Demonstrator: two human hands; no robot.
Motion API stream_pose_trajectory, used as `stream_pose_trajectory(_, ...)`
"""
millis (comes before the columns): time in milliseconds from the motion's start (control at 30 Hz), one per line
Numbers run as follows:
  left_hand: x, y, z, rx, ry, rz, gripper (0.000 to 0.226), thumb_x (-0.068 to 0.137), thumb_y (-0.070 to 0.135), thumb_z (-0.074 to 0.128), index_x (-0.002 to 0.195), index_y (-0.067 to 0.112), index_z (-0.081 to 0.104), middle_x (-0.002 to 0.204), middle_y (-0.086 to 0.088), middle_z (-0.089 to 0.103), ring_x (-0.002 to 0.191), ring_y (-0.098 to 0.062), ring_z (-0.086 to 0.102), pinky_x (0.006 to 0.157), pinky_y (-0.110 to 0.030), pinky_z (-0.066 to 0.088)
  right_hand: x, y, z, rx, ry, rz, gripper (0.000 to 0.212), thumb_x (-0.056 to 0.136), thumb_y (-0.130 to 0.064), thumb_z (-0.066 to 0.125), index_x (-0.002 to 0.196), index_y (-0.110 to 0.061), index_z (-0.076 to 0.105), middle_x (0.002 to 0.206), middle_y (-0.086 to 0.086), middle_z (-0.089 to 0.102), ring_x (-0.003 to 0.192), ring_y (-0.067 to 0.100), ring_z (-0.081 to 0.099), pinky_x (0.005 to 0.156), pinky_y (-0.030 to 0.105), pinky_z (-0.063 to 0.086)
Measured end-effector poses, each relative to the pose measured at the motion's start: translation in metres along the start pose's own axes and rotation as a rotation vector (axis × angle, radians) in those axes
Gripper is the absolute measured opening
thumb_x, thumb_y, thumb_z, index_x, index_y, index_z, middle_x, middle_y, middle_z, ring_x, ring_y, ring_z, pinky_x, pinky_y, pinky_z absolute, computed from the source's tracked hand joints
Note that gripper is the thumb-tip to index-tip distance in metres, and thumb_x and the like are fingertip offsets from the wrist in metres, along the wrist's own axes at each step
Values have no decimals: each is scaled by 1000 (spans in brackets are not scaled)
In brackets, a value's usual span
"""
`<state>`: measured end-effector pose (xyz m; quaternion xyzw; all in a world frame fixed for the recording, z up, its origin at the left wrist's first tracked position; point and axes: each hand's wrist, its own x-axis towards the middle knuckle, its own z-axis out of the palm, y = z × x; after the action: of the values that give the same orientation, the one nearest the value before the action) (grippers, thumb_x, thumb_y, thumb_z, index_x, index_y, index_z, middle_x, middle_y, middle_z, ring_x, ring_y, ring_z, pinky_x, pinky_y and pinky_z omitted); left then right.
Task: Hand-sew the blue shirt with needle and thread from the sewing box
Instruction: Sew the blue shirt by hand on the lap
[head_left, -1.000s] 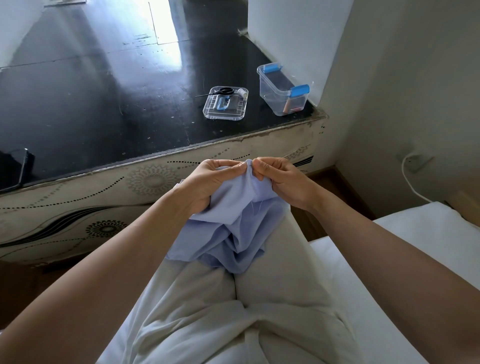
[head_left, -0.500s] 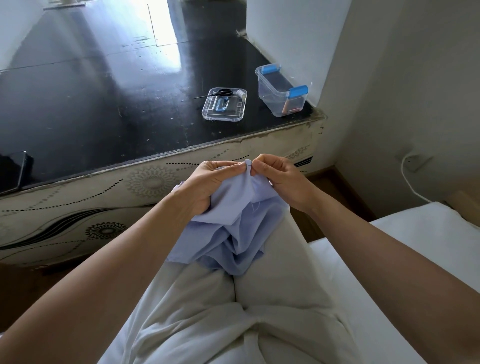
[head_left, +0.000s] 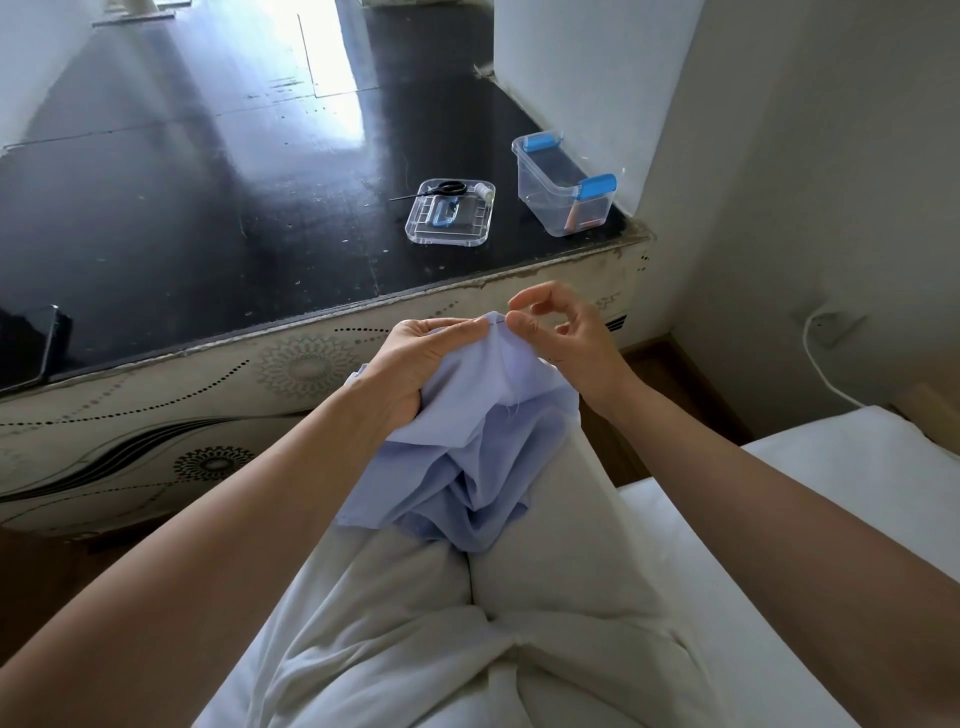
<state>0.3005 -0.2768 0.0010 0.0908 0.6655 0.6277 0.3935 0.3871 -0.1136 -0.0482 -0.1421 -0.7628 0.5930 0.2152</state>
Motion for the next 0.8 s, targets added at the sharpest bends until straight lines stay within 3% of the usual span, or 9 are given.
stream_pose_trajectory(67,1,1,2,13,51,-13,10,78,26,79,71,19,79,80,-7,73,68,-21,65,69,-30,54,2,-4,2,-123,70,-156,13,78,-53,64,85,-42,62,98,-7,62,90,10,57,77,27,51)
stream_pose_trajectory(167,3,1,7,17,92,-25,11,75,26,82,69,18,78,79,-7,74,67,-21,65,72,-31,53,2,-15,6,-175,2,-274,8,83,-37,69,86,-40,62,85,-15,65,78,13,59,71,34,51)
stream_pose_trajectory(233,4,1,9,24,96,-29,9,76,22,81,72,15,76,74,-5,73,65,-20,64,67,-27,53,-1,-16,8,-191,-18,-301,10,84,-26,70,88,-33,65,83,-17,65,80,14,61,73,33,52)
stream_pose_trajectory(400,5,-2,6,61,100,-40,10,76,22,81,68,19,78,76,-4,73,68,-20,64,65,-27,52,0,-9,8,-238,6,-401,9,86,-19,69,88,-10,70,85,-4,64,83,10,57,72,16,48)
stream_pose_trajectory(500,6,-3,9,91,160,-47,7,77,23,81,74,18,77,80,-7,73,70,-22,64,64,-26,52,1,-7,14,-251,45,-490,23,87,-23,67,84,0,68,91,10,59,89,8,52,77,23,49)
stream_pose_trajectory(600,9,-3,11,101,210,-68,21,74,25,83,87,10,76,86,-11,73,74,-26,65,67,-29,54,1,-12,14,-176,-19,-452,29,88,-24,64,86,5,64,95,8,61,93,8,55,82,29,51)
stream_pose_trajectory(700,10,-4,13,102,227,-72,17,77,22,80,83,7,74,70,-6,68,63,-21,61,52,-20,48,-4,-14,11,-156,-55,-435,29,89,-25,62,86,4,62,94,4,63,92,11,58,83,39,52)
stream_pose_trajectory(800,11,-4,13,49,293,-98,19,79,23,79,69,11,69,53,0,63,50,-15,58,42,-15,43,-9,-20,14,-153,-110,-436,28,91,-26,63,87,1,61,92,0,64,90,13,60,83,40,52)
